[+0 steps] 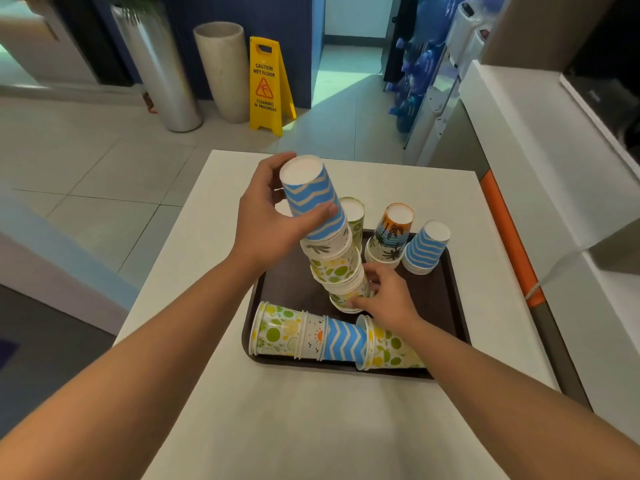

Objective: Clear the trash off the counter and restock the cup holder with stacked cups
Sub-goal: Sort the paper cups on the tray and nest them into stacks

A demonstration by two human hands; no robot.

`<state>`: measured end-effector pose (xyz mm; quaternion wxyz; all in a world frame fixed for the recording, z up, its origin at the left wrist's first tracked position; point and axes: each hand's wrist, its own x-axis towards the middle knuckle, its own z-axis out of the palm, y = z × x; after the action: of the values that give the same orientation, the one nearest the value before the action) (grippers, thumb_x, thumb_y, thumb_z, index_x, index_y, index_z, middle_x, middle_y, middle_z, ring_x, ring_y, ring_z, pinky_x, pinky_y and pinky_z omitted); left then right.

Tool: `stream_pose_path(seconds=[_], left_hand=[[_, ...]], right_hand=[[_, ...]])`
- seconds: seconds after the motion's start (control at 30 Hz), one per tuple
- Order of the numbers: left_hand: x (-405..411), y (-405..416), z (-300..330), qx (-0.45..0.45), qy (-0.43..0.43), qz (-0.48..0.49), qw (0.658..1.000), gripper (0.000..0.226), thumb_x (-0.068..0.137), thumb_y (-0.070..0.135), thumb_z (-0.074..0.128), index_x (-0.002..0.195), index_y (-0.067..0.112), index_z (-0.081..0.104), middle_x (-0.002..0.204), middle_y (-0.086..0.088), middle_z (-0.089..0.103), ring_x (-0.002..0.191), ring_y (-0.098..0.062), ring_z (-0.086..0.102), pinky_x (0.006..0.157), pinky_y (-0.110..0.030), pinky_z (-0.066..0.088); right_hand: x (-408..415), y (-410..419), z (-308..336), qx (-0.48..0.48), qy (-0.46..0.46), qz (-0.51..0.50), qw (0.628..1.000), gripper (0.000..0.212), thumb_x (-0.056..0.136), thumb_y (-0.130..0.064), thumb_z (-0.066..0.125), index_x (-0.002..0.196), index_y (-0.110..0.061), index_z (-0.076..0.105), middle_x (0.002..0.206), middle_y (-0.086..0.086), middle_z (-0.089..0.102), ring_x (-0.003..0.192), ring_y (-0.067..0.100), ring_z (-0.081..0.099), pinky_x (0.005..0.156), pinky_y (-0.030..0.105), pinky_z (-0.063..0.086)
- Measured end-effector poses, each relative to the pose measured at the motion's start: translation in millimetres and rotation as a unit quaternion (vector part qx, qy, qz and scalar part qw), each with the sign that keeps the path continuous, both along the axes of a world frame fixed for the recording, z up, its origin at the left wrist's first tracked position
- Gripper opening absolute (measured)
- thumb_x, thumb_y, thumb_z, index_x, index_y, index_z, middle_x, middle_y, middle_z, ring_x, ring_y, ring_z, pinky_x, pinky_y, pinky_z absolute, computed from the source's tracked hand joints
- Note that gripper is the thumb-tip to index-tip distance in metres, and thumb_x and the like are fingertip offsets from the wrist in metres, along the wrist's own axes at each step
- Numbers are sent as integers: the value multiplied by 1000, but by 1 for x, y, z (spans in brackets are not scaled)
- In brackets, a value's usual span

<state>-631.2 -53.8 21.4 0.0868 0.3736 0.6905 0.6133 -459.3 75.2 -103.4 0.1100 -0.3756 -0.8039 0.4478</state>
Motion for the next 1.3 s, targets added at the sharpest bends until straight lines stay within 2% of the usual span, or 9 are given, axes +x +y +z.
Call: stream_pose_path(seconds=[0.17, 0.27, 0.37, 0.53, 0.7, 0.9, 1.0, 1.1, 1.3], left_hand=[[2, 6, 6, -29, 36, -34, 998, 71, 68, 32, 91, 128, 15, 58, 122, 3, 67, 110, -12, 65, 95, -35, 55], [7, 13, 11, -38, 53, -55, 996, 74, 69, 32, 90, 133, 16, 56, 126, 4, 64, 112, -7, 62, 95, -24, 53], [15, 23, 14, -66, 77, -87, 991, 74, 70, 37, 89, 133, 20, 56, 125, 5, 60, 111, -5, 58, 92, -14, 49], [26, 32, 14, -101, 55, -151, 982, 65, 74, 45, 83, 131, 23, 60, 122, 6, 62, 110, -8, 60, 98, -26, 50], [21, 19, 12, -98, -15, -167, 981, 90, 65, 64, 72, 143, 24, 50, 137, 7, 58, 125, -5, 55, 106, -26, 45], [18, 1, -20, -208, -6, -204, 957, 117, 55, 57, 89, 153, 28, 32, 150, 8, 46, 136, -5, 45, 114, -37, 40], [26, 5, -25, -200, 3, -192, 961, 110, 60, 46, 91, 151, 27, 33, 147, 9, 50, 133, -6, 49, 112, -41, 43], [32, 16, -23, -186, -22, -174, 967, 123, 53, 55, 91, 153, 28, 25, 145, 11, 51, 134, -8, 49, 111, -42, 43], [41, 33, -17, -162, -7, -149, 975, 80, 61, 40, 93, 129, 25, 53, 115, 13, 68, 103, 0, 65, 92, -33, 56]], right_hand=[[-11, -8, 7, -38, 0, 19, 999, 93, 57, -22, 92, 138, -15, 47, 132, -1, 56, 120, 13, 54, 105, 38, 46], [-5, -8, 36, -30, 55, 4, 998, 96, 65, -23, 89, 145, -18, 36, 140, -10, 44, 127, 4, 41, 106, 26, 38], [1, -2, 73, 10, 131, 0, 991, 95, 69, -25, 87, 148, -20, 33, 148, -7, 42, 135, 5, 40, 109, 28, 39], [-5, 7, 124, 55, 198, 24, 978, 89, 71, -30, 83, 145, -20, 36, 144, -5, 48, 132, 9, 46, 107, 38, 45], [-13, 7, 137, 25, 164, 39, 985, 68, 72, -28, 84, 131, -20, 50, 129, -4, 61, 117, 11, 60, 101, 41, 51], [-10, 2, 146, -10, 197, 15, 980, 58, 71, -27, 85, 121, -16, 58, 115, -4, 69, 102, 9, 68, 91, 38, 56], [-7, 1, 157, -18, 213, 3, 977, 57, 71, -24, 84, 120, -16, 57, 114, -3, 70, 102, 10, 69, 90, 36, 57], [-4, 0, 169, -19, 232, -5, 973, 57, 70, -26, 85, 119, -14, 58, 111, -2, 71, 100, 12, 69, 87, 34, 58], [5, 4, 200, -33, 292, -32, 955, 51, 76, -22, 81, 120, -8, 58, 114, 4, 71, 102, 17, 70, 87, 36, 58]])
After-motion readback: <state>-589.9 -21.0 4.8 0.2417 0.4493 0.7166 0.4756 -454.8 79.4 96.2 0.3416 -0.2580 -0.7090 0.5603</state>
